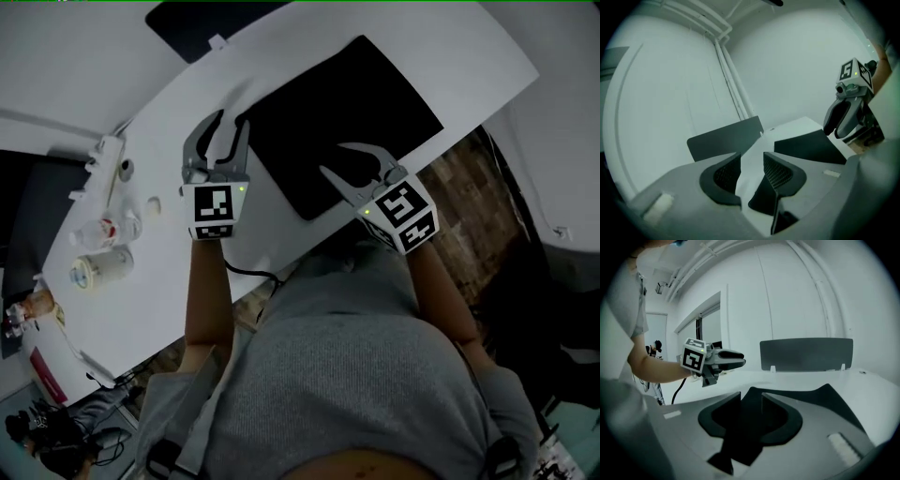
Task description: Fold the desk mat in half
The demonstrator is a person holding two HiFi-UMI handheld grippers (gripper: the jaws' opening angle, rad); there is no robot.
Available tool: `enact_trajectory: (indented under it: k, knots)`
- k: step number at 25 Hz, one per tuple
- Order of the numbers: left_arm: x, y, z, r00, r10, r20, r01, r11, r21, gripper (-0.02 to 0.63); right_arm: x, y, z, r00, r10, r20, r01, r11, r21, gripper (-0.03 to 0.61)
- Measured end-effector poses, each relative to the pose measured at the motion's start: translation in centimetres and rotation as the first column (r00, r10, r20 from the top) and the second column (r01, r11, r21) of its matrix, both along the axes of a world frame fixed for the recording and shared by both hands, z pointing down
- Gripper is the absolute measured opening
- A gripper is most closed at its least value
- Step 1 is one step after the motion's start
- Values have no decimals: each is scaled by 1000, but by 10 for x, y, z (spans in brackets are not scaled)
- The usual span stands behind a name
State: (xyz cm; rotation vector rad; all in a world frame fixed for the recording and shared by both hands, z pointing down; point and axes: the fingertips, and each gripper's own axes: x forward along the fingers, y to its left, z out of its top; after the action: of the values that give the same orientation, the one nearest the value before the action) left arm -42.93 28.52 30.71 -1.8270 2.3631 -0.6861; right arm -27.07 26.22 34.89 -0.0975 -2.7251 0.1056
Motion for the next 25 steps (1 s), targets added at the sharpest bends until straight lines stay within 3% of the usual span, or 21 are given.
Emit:
enact_trajectory:
  k: [6, 10, 13, 18, 20, 25]
  knots:
    - [25, 1, -44, 989, -136, -53, 143, 980, 140, 129, 3, -34, -59, 986, 8, 165, -9, 1000, 2, 96]
    - [45, -2, -72, 977, -163, -136, 192, 953, 233, 127, 9, -49, -88, 968, 25, 248, -26, 1000, 4, 63]
    - [60, -5, -83, 974, -162, -158, 198, 948, 250, 106, 13, -55, -105, 956, 5, 293, -10, 1000, 14, 57]
    - [83, -13, -89, 962, -168, -216, 214, 954, 212, 91, 21, -62, -129, 932, -26, 360, 17, 999, 29, 33]
    - [92, -15, -95, 965, -154, -213, 204, 950, 236, 85, 25, -65, -138, 923, -31, 382, 21, 999, 30, 20]
    - [101, -15, -104, 966, -166, -197, 219, 933, 285, 1, 31, -72, -154, 904, -33, 426, 27, 999, 19, 2]
